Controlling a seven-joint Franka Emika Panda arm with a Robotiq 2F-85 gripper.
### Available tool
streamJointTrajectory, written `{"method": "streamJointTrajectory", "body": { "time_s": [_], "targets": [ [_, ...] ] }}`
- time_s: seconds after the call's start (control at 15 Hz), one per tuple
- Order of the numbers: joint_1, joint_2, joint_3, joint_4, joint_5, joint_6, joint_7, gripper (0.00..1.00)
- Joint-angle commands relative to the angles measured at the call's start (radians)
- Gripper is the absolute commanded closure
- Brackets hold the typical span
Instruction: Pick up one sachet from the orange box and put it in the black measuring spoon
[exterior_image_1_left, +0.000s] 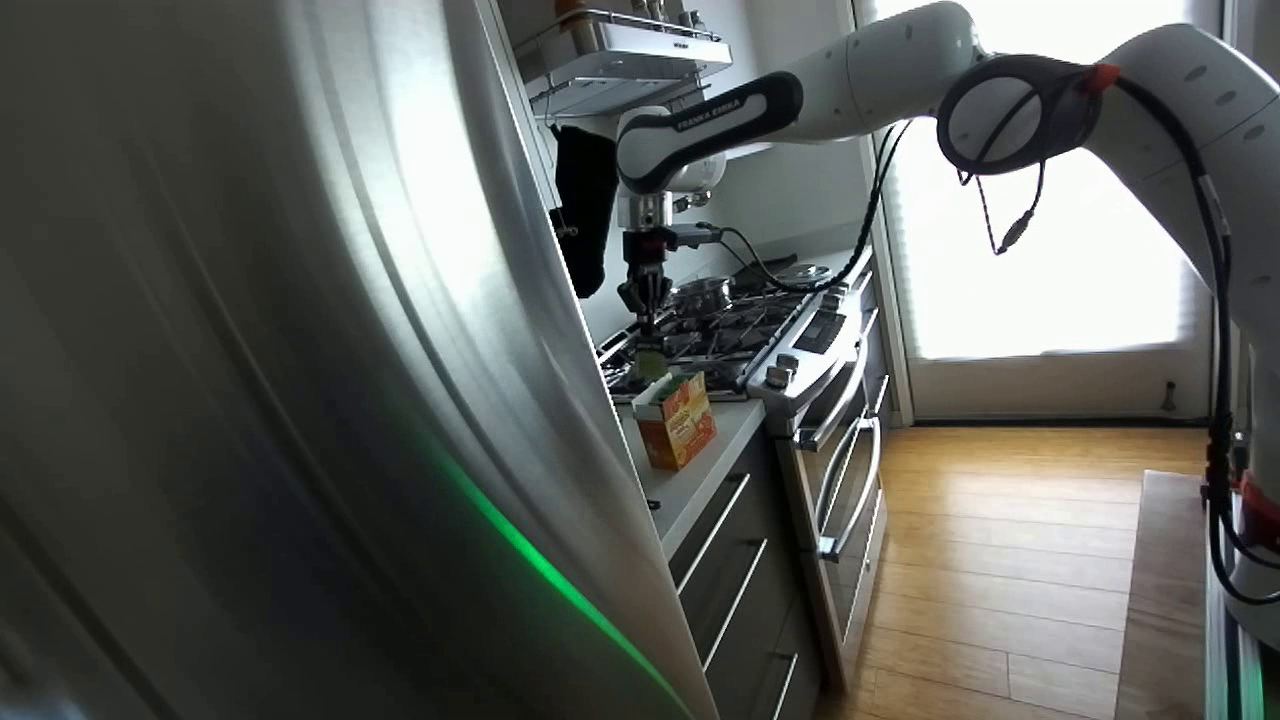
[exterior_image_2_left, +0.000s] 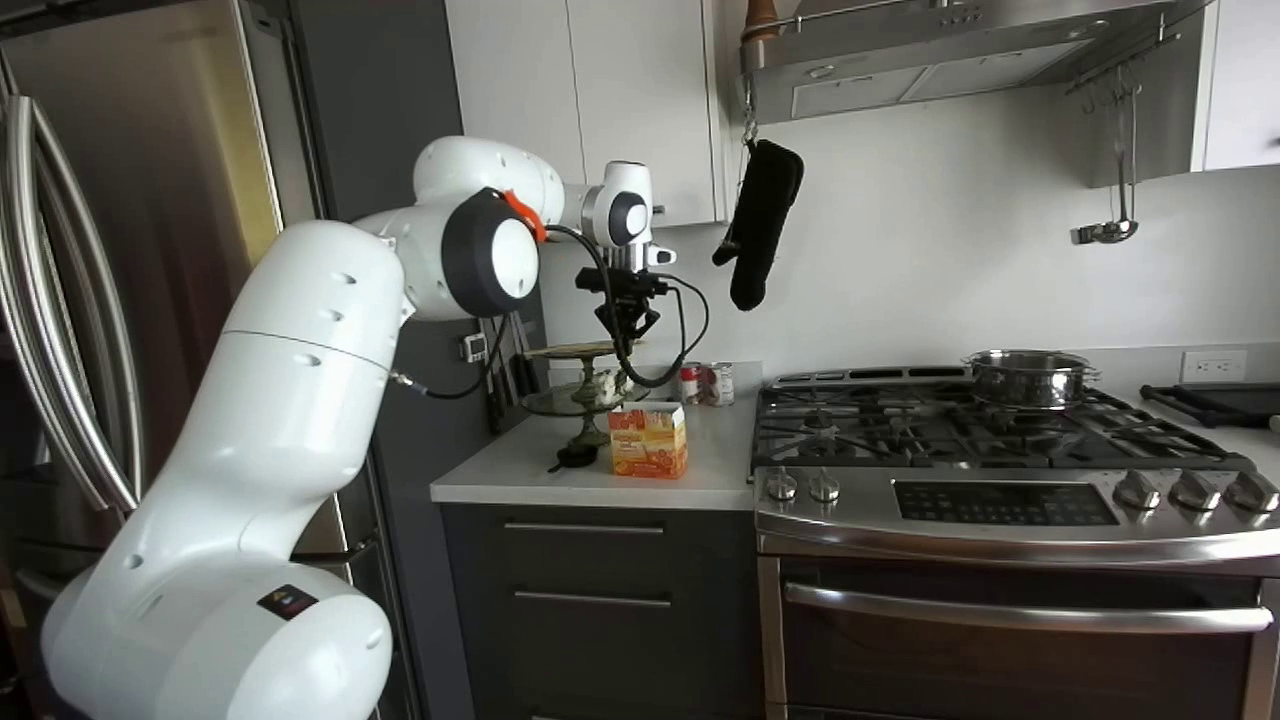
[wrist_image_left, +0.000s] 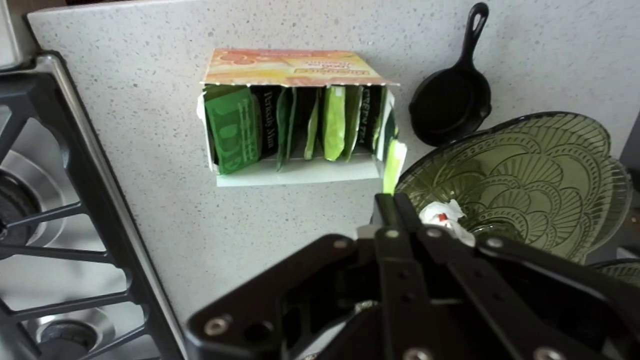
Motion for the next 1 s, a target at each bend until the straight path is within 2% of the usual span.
{"method": "streamJointTrajectory", "body": {
  "time_s": [0.0,0.47,0.53,0.93],
  "targets": [
    [0.009,-0.078,0.019,-0.126,0.037,-0.004,0.043,1.0],
    [0.06,-0.143,0.047,-0.306,0.045,0.068,0.194,1.0],
    [0.063,-0.08,0.04,-0.195,0.023,0.024,0.17,0.99],
    [0.068,-0.11,0.042,-0.248,0.024,0.038,0.182,0.99]
  ]
}}
